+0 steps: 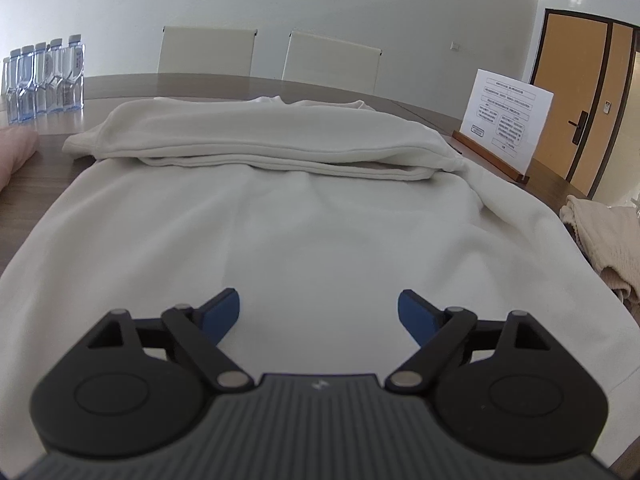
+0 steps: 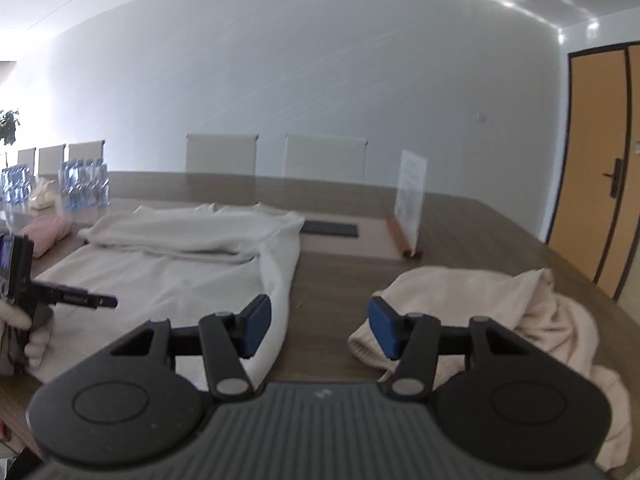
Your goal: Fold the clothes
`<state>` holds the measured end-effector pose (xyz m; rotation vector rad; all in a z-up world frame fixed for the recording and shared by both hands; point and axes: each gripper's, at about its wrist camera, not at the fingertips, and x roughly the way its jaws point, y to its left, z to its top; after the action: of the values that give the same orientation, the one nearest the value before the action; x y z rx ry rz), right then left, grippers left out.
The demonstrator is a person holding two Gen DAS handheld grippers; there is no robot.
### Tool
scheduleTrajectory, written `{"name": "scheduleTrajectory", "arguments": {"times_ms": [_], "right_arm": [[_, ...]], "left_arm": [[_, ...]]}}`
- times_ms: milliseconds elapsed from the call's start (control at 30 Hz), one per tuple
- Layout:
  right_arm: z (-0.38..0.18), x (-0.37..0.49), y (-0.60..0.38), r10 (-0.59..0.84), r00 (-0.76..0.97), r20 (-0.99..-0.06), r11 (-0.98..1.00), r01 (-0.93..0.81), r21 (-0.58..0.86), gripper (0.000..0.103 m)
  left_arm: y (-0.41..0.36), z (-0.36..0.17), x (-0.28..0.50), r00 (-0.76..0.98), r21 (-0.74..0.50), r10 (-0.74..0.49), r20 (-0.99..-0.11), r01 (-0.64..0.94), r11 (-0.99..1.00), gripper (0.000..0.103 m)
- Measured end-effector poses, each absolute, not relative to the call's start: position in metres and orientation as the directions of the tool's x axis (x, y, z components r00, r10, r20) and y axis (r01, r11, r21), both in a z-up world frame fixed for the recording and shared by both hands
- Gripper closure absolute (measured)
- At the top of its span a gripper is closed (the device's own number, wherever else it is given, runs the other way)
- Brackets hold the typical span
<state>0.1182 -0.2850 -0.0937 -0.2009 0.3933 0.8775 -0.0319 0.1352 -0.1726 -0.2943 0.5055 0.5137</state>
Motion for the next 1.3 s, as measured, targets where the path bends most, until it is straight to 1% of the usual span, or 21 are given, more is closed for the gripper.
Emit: {"name": "scheduleTrajectory", "arguments": {"times_ms": [167, 233, 300, 400, 433, 467, 500, 533, 567, 700, 767, 833, 867, 967, 1033, 1100, 1133, 1167, 1200, 1267, 1300], "right_arm": [[-0.163, 0.115, -0.271, 0.724, 0.417, -0.549, 0.586, -0.792, 0.173, 0.043], [-0.186, 0.102, -0.259, 0.729, 0.367, -0.578, 0.569, -0.794, 0.214, 0.043], [-0.217, 0.12, -0.2, 0.749, 0.313, -0.584, 0.546, -0.791, 0.275, 0.043], [-0.225, 0.119, -0.188, 0.754, 0.264, -0.601, 0.53, -0.785, 0.321, 0.043], [-0.223, 0.118, -0.181, 0.749, 0.267, -0.606, 0.529, -0.792, 0.306, 0.051], [-0.22, 0.116, -0.173, 0.745, 0.275, -0.607, 0.527, -0.8, 0.285, 0.068], [-0.216, 0.114, -0.166, 0.742, 0.284, -0.608, 0.525, -0.809, 0.264, 0.074], [-0.212, 0.111, -0.161, 0.744, 0.301, -0.597, 0.525, -0.816, 0.243, 0.086], [-0.208, 0.107, -0.157, 0.749, 0.321, -0.58, 0.525, -0.821, 0.223, 0.091], [-0.185, 0.106, -0.128, 0.808, 0.338, -0.482, 0.497, -0.832, 0.249, 0.094], [-0.173, 0.108, -0.112, 0.838, 0.33, -0.434, 0.469, -0.843, 0.264, 0.094], [-0.165, 0.115, -0.092, 0.856, 0.318, -0.407, 0.449, -0.847, 0.284, 0.094], [-0.162, 0.118, -0.083, 0.862, 0.313, -0.399, 0.444, -0.847, 0.293, 0.094], [-0.153, 0.13, -0.05, 0.872, 0.303, -0.386, 0.436, -0.838, 0.328, 0.094], [-0.152, 0.139, -0.029, 0.877, 0.293, -0.381, 0.431, -0.831, 0.352, 0.094], [-0.152, 0.148, -0.008, 0.879, 0.291, -0.378, 0.433, -0.819, 0.376, 0.097], [-0.154, 0.152, 0.003, 0.879, 0.291, -0.377, 0.434, -0.814, 0.385, 0.097], [-0.155, 0.156, 0.012, 0.881, 0.289, -0.374, 0.433, -0.811, 0.394, 0.097], [-0.157, 0.159, 0.019, 0.882, 0.288, -0.372, 0.433, -0.808, 0.4, 0.097], [-0.161, 0.162, 0.029, 0.879, 0.287, -0.38, 0.436, -0.808, 0.396, 0.097], [-0.163, 0.164, 0.034, 0.877, 0.287, -0.386, 0.437, -0.809, 0.393, 0.097]], "left_arm": [[0.117, -0.17, -0.032, 0.768, -0.044, 0.429, -0.474, -0.508, 0.86, 0.017], [0.112, -0.169, -0.032, 0.773, -0.016, 0.435, -0.462, -0.498, 0.867, 0.015], [0.11, -0.169, -0.032, 0.771, -0.004, 0.446, -0.455, -0.503, 0.864, 0.013], [0.107, -0.168, -0.032, 0.765, 0.017, 0.469, -0.441, -0.515, 0.857, 0.013], [0.105, -0.168, -0.033, 0.766, 0.027, 0.474, -0.434, -0.514, 0.857, 0.013], [0.102, -0.167, -0.034, 0.771, 0.037, 0.474, -0.426, -0.509, 0.86, 0.013], [0.1, -0.167, -0.034, 0.775, 0.047, 0.474, -0.417, -0.503, 0.863, 0.013], [0.098, -0.166, -0.035, 0.777, 0.056, 0.48, -0.407, -0.503, 0.863, 0.013], [0.095, -0.166, -0.035, 0.78, 0.066, 0.485, -0.396, -0.502, 0.862, 0.013], [0.085, -0.162, -0.043, 0.823, 0.075, 0.464, -0.327, -0.467, 0.881, 0.013], [0.077, -0.161, -0.049, 0.861, 0.08, 0.42, -0.286, -0.415, 0.906, 0.013], [0.069, -0.161, -0.052, 0.897, 0.069, 0.351, -0.269, -0.346, 0.936, 0.013], [0.066, -0.161, -0.053, 0.912, 0.063, 0.316, -0.261, -0.311, 0.948, 0.013], [0.064, -0.162, -0.051, 0.935, -0.005, 0.215, -0.281, -0.225, 0.974, 0.013], [0.066, -0.163, -0.05, 0.941, -0.036, 0.188, -0.283, -0.206, 0.978, 0.013], [0.066, -0.163, -0.05, 0.944, -0.042, 0.182, -0.277, -0.201, 0.979, 0.014], [0.066, -0.163, -0.049, 0.945, -0.045, 0.179, -0.274, -0.199, 0.979, 0.015], [0.066, -0.163, -0.049, 0.946, -0.048, 0.176, -0.271, -0.196, 0.979, 0.016], [0.066, -0.163, -0.049, 0.948, -0.051, 0.173, -0.267, -0.194, 0.98, 0.021], [0.065, -0.164, -0.049, 0.951, -0.057, 0.168, -0.261, -0.188, 0.98, 0.027], [0.065, -0.164, -0.049, 0.952, -0.06, 0.165, -0.258, -0.186, 0.981, 0.028]]}}
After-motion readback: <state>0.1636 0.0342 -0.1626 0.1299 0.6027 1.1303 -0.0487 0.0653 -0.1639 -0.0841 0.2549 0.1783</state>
